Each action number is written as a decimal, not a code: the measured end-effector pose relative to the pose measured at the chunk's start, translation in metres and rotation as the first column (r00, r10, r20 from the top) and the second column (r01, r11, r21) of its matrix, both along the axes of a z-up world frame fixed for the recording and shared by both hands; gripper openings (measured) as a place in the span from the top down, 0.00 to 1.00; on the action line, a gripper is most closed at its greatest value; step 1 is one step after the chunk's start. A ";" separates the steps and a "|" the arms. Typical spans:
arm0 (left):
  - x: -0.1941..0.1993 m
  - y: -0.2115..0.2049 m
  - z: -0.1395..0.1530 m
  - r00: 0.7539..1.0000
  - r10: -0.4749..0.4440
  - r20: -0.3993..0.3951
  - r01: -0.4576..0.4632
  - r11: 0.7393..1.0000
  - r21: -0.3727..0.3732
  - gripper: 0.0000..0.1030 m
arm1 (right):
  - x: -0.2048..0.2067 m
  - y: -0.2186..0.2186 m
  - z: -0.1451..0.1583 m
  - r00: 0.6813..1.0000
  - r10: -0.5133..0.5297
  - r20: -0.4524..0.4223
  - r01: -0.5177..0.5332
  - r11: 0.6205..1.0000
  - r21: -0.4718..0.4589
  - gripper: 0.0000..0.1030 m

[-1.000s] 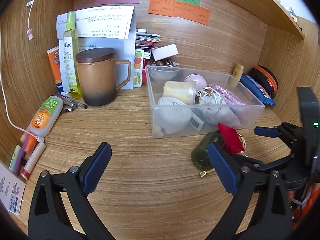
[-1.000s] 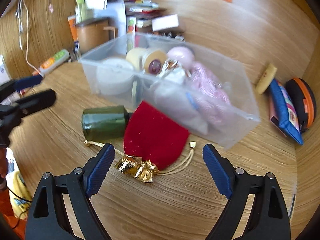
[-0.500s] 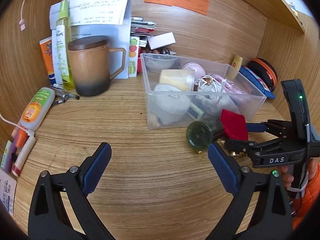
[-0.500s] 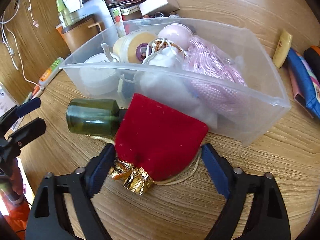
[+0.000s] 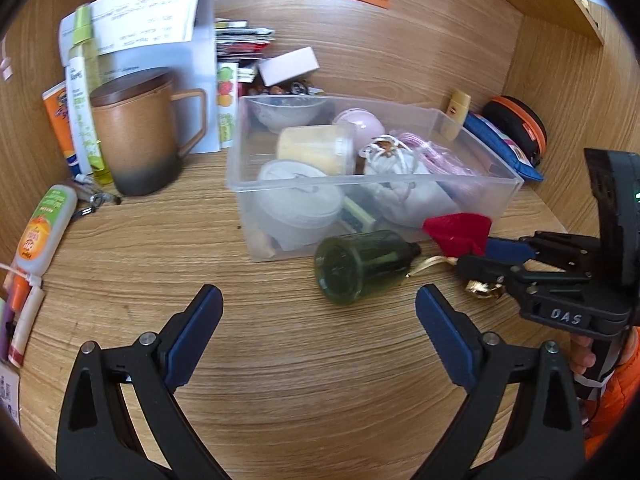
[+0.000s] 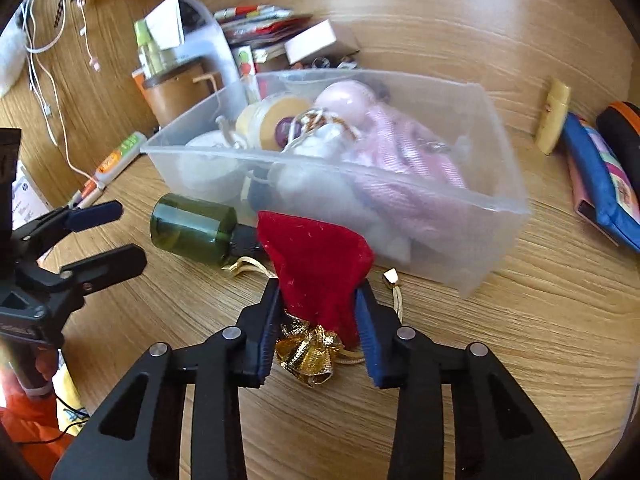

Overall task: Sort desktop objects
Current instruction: 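Close the left tool on the green bottle while the right tool lifts the red pouch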

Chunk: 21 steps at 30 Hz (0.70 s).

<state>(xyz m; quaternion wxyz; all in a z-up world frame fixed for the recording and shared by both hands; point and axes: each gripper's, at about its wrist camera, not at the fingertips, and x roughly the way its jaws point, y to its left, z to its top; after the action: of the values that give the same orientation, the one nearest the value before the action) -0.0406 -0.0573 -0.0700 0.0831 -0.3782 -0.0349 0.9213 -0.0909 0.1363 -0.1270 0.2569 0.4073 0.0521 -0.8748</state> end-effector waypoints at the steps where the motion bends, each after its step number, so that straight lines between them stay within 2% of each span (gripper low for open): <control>1: -0.002 0.004 0.000 1.000 -0.024 0.001 0.024 1.000 -0.009 0.05 | 0.001 0.006 0.002 1.000 -0.009 -0.004 0.009 1.000 -0.010 0.69; 4: -0.008 0.016 -0.001 0.999 -0.039 0.012 0.040 0.999 -0.028 0.05 | 0.002 0.022 0.008 0.999 -0.033 -0.009 0.032 0.999 -0.042 0.69; 6: -0.013 0.023 -0.004 0.996 -0.086 0.031 0.087 0.996 -0.029 0.05 | 0.002 0.033 0.011 0.999 -0.048 -0.017 0.047 0.997 -0.057 0.68; 9: -0.020 0.034 -0.007 0.995 -0.086 0.056 0.088 0.996 -0.031 0.05 | 0.003 0.047 0.014 0.998 -0.062 -0.020 0.060 0.995 -0.079 0.68; 13: -0.027 0.048 -0.013 0.993 -0.083 0.082 0.087 0.995 -0.055 0.05 | 0.001 0.058 0.015 0.997 -0.073 -0.022 0.071 0.993 -0.098 0.68; 14: -0.028 0.051 -0.015 0.996 -0.018 0.090 0.024 0.998 -0.063 0.05 | 0.001 0.060 0.014 0.997 -0.075 -0.021 0.073 0.992 -0.103 0.68; 17: -0.026 0.062 -0.018 0.996 0.001 0.085 0.008 0.994 -0.107 0.05 | 0.000 0.063 0.012 0.997 -0.072 -0.012 0.070 0.990 -0.118 0.68; 21: -0.019 0.074 -0.021 0.998 -0.020 0.064 0.029 0.987 -0.156 0.05 | 0.000 0.064 0.011 0.998 -0.062 -0.013 0.060 0.990 -0.129 0.68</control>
<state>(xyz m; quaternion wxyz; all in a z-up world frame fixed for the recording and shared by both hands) -0.0600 0.0166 -0.0911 0.0633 -0.4125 0.0395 0.9079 -0.0911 0.2007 -0.1160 0.2554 0.3840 -0.0148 -0.8872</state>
